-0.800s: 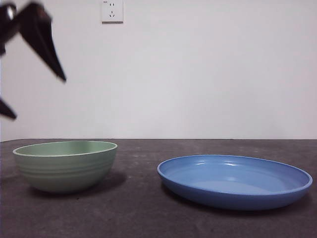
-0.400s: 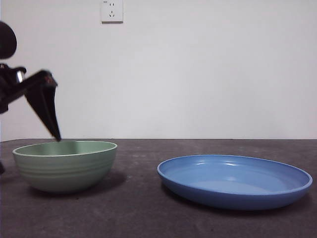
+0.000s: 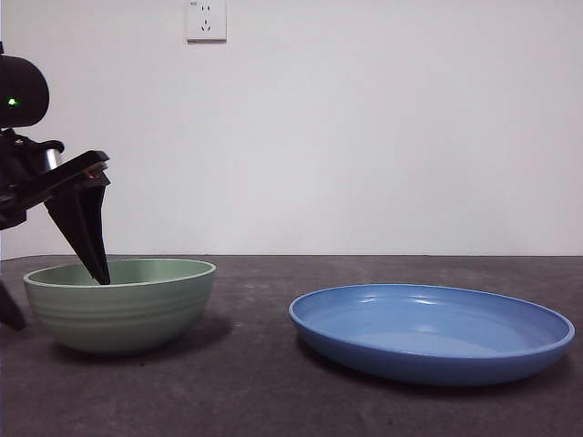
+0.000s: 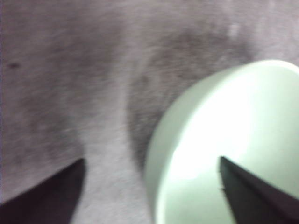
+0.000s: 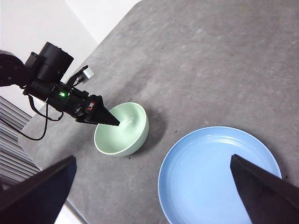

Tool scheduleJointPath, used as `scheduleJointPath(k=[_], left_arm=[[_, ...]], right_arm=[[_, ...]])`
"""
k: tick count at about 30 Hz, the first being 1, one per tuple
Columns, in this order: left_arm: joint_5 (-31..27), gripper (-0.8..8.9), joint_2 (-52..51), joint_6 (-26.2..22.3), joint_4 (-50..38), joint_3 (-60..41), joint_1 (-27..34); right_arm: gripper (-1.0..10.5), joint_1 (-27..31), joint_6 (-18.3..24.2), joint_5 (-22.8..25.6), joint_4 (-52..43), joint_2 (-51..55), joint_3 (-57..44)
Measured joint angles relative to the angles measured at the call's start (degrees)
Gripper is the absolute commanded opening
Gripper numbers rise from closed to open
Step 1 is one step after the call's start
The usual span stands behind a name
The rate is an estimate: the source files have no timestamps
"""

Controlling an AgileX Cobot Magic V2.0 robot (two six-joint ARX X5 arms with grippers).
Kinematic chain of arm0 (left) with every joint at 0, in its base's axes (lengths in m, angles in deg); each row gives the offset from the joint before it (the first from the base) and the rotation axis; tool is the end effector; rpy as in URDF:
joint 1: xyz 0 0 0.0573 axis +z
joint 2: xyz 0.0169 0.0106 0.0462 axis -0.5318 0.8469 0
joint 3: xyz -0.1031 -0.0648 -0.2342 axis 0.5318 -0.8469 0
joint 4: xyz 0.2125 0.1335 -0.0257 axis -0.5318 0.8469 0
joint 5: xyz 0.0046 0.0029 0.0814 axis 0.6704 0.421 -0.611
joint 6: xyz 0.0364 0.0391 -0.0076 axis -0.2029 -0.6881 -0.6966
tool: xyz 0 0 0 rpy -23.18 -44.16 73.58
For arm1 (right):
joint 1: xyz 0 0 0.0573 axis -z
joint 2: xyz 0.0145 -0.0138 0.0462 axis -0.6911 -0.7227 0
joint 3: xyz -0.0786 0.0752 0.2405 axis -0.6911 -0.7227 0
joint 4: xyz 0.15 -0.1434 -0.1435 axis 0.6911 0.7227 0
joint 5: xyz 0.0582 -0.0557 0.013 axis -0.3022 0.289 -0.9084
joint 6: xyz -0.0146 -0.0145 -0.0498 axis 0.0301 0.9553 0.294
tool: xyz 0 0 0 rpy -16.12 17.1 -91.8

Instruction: Place the green bowl on the blue plate

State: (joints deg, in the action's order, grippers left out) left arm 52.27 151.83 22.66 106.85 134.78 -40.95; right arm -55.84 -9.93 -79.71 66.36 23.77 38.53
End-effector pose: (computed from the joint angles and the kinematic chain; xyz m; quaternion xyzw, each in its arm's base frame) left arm 0.2738 -0.0544 0.1799 -0.1726 0.6035 -0.1550 0.7629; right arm 0.1211 0.0428 0.3527 0.1402 0.2823 0.3549 0.8802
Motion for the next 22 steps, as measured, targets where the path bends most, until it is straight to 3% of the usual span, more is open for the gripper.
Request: scheduleJointPath(k=[12, 16, 22], left_arm=[[-3.96, 0.24, 0.00, -1.07, 0.46, 0.35, -2.73], [-4.74, 0.15, 0.00, -1.29, 0.33, 0.35, -2.73], [-10.60, 0.15, 0.00, -1.31, 5.18, 3.58, -3.65]], right_arm=[[5.6, 0.00, 0.15, 0.02, 0.00, 0.00, 0.00], [5.6, 0.00, 0.15, 0.02, 0.00, 0.00, 0.00], [5.6, 0.00, 0.15, 0.04, 0.04, 0.02, 0.00]])
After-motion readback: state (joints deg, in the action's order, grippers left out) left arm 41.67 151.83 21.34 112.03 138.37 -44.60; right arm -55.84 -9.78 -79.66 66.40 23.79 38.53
